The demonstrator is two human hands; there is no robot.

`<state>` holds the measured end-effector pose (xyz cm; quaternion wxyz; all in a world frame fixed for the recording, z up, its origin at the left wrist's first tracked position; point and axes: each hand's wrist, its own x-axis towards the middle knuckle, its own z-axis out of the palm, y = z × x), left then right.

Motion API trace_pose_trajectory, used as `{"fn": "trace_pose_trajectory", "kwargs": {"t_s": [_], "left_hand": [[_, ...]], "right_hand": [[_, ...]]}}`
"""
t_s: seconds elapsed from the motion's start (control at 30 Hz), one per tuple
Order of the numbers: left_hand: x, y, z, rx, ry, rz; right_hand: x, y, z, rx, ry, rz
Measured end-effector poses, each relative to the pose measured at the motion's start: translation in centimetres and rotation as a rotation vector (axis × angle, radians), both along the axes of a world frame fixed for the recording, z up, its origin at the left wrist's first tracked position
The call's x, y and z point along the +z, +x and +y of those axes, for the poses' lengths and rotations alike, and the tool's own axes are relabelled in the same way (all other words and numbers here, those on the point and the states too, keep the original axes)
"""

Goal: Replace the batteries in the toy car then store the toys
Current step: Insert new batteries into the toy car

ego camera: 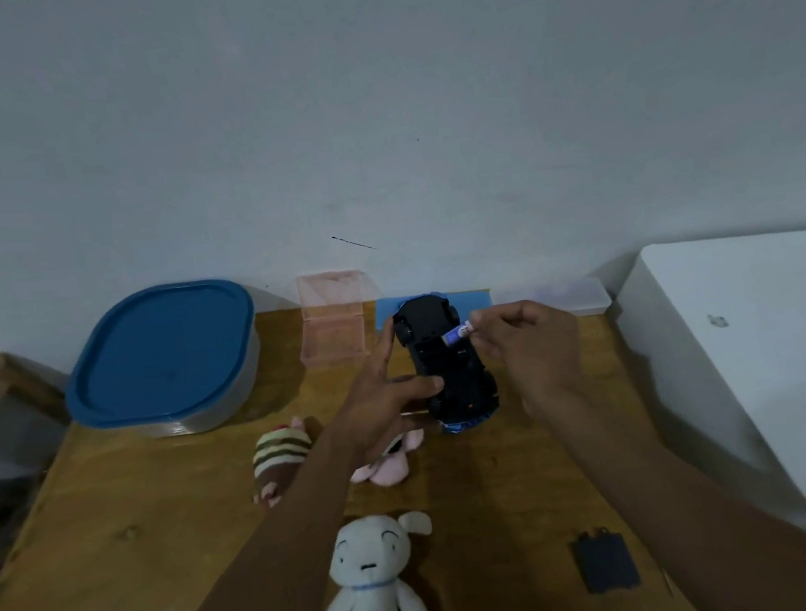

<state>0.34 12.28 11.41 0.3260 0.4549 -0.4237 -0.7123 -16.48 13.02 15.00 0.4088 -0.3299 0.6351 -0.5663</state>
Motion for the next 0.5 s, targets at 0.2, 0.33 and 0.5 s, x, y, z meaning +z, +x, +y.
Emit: {"fn": "trace_pose_trajectory", "kwargs": {"t_s": [0.2,0.33,0.5], "left_hand": [[0.6,-0.5,0.3,0.03,0.006,-0.01],[0.8,-0.1,0.3,0.015,0.007,-0.032],[0.8,0.2,-0.1,0.0,0.003,-0.07]], "right_hand": [[-1.0,0.9,-0.4,0.037,0.013,0.478],[-1.2,1.6,-0.3,0.058,0.024,0.58],[-1.7,1.8,-0.3,0.105,0.042,0.632]]}}
